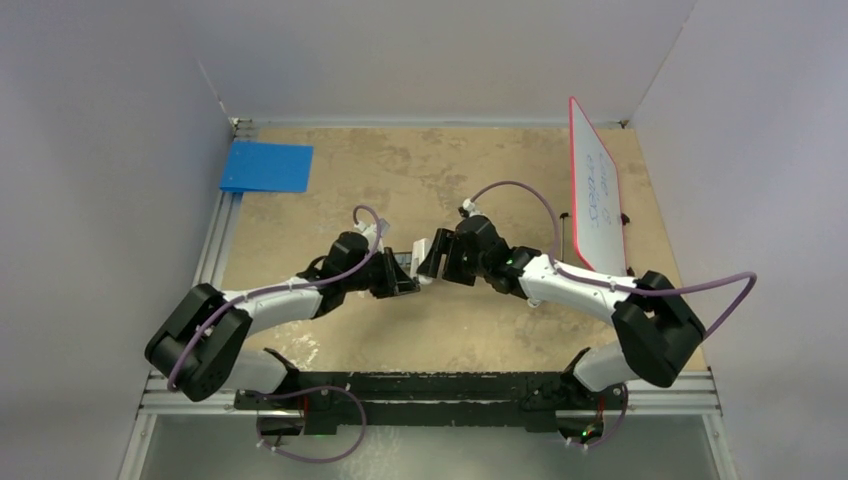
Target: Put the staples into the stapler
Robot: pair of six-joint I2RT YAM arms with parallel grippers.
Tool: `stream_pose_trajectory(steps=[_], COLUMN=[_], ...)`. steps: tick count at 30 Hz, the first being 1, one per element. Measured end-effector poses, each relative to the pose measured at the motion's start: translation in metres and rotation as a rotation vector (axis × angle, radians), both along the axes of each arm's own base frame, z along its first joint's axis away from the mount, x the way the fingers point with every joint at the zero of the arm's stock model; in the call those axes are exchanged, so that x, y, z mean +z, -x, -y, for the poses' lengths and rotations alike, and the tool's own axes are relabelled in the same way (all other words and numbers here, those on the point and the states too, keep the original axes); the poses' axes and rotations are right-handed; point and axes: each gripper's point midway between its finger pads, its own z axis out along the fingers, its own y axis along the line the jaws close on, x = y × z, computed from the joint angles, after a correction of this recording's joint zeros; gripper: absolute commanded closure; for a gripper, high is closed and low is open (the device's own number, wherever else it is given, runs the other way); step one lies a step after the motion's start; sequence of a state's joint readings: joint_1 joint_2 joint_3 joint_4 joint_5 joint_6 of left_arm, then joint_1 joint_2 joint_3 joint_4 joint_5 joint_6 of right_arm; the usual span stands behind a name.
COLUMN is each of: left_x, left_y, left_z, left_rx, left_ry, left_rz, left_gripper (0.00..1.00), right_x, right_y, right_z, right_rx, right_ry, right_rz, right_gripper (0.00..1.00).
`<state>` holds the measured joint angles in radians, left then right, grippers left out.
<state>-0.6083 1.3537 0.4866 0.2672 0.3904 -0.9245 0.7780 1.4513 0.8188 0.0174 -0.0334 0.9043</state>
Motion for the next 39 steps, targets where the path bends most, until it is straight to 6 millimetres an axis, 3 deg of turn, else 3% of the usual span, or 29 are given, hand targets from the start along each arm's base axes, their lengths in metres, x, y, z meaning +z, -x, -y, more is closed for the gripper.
stream_pose_trajectory(steps=[13, 19, 27, 39], left_x=[-0.001, -0.003, -0.003, 0.016], left_y=[-0.007, -0.01, -0.01, -0.01], left_z=[0.006, 0.008, 0.008, 0.021], left_rx=[0.012, 0.013, 0.01, -0.076], left_ry=[0.01, 0.005, 0.006, 0.053], left_rz=[-0.024, -0.031, -0.032, 0.032], left_gripper=[1.0, 1.0, 1.0, 1.0], right_x=[-0.003, 0.003, 0.002, 0.027], right_y=[0.009, 0.012, 0.009, 0.013], right_z=[-0.003, -0.012, -0.009, 0.008], right_rx=[0.013, 0.038, 0.002, -0.073], right_ry=[-0.054, -0.089, -0.082, -0.074], right_rz=[-0.018, -0.005, -0.013, -0.022], right_gripper=[0.29, 0.45, 0.71, 0.73])
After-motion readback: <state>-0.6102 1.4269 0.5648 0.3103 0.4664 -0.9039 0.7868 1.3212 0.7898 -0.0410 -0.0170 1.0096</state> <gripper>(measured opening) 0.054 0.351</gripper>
